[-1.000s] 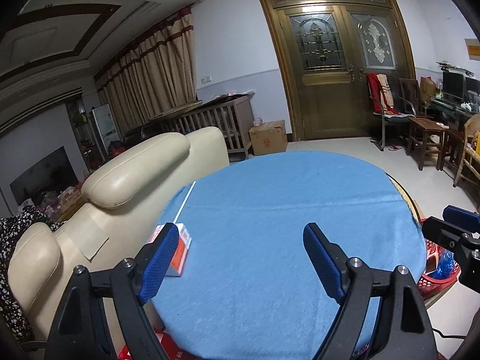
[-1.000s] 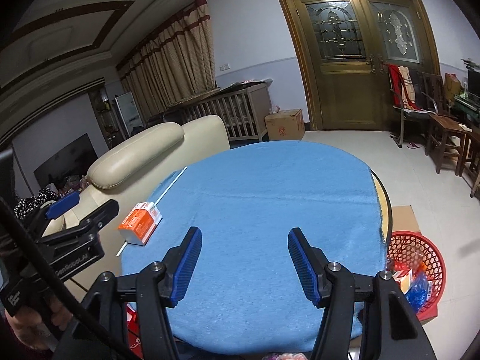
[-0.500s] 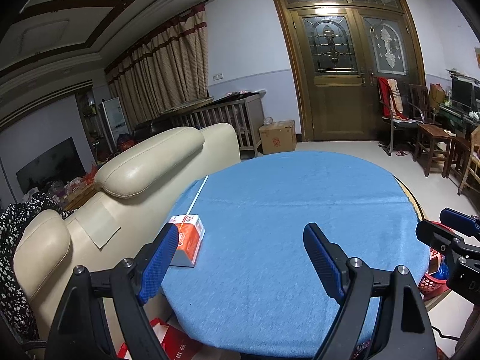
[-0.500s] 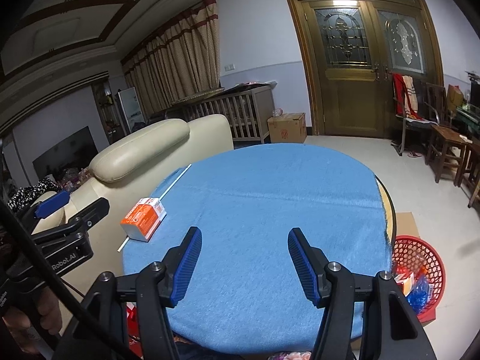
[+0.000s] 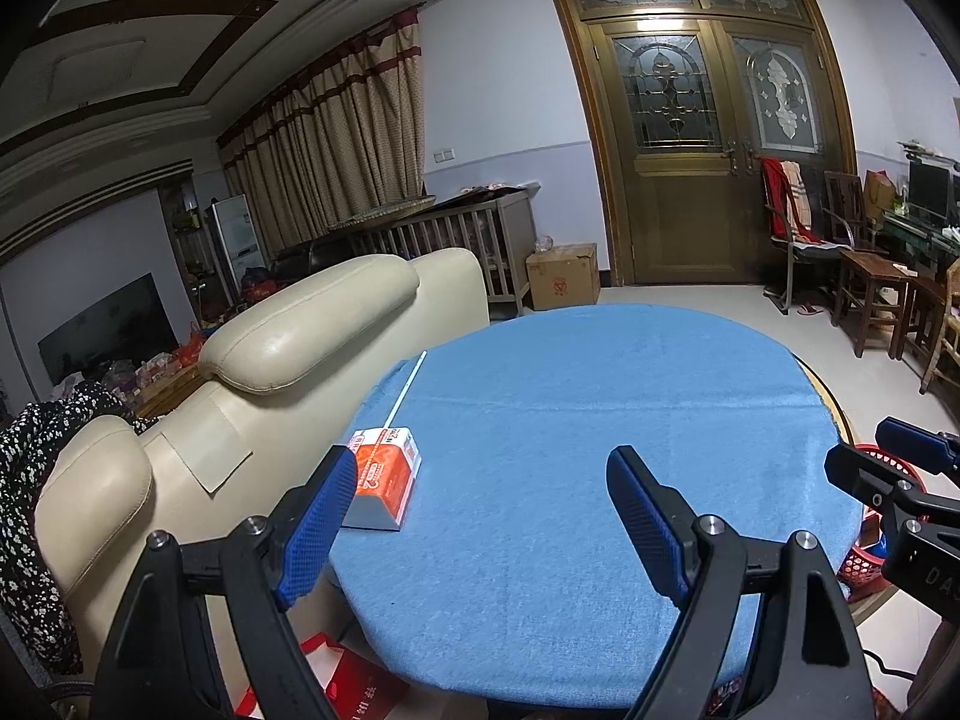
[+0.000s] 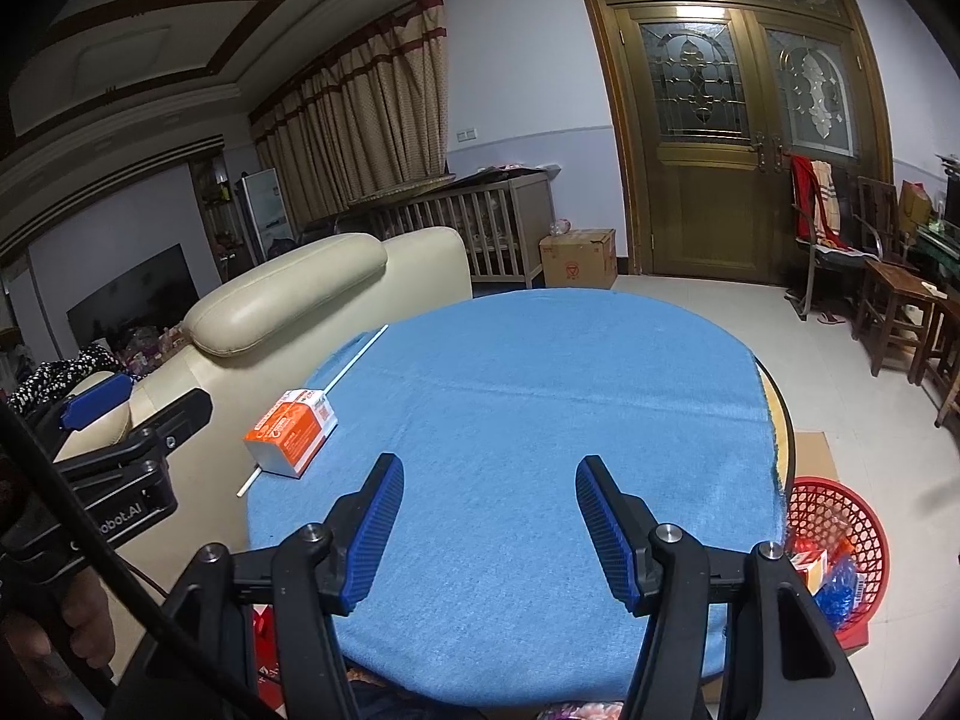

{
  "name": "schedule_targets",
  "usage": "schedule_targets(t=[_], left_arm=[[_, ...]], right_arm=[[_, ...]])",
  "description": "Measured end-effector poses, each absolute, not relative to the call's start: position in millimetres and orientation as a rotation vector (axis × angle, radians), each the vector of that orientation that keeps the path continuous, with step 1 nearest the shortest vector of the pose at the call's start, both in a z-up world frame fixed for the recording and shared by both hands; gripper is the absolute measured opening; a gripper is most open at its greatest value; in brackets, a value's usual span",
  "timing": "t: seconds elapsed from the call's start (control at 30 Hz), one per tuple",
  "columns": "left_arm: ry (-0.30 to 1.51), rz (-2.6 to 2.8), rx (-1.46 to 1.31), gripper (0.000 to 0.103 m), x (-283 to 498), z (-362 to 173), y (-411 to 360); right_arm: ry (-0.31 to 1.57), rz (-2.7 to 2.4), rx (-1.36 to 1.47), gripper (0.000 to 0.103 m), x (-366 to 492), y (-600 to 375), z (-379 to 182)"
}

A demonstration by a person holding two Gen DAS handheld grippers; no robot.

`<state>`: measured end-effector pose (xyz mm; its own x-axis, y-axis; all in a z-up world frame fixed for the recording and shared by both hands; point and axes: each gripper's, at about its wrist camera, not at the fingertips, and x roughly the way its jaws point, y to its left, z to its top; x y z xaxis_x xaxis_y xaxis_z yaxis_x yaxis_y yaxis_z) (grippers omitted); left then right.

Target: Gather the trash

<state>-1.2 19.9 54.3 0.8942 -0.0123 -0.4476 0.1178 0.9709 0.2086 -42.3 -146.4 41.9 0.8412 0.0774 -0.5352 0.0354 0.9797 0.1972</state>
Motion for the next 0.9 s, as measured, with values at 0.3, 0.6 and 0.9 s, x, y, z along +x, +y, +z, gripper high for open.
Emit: schedule_targets(t=[0.3,0.6,0.9], left_arm=[[0.462,-0.066,0.233,0.086,-1.2,52.6,22.2],[0.468,-0.068,0.234,0.086,-1.2,51.0,23.3],[0.475,-0.065,0.236,0.086,1.4,47.5,21.6]], right_arm=[[0.574,0.022,0.201,0.064,-42.6,-146.8,41.1],[0.579,0.024,0.201,0.064,-42.5,-146.7,38.1],[0.574,0.009,0.189,0.064,-38.1,-149.0,37.2]])
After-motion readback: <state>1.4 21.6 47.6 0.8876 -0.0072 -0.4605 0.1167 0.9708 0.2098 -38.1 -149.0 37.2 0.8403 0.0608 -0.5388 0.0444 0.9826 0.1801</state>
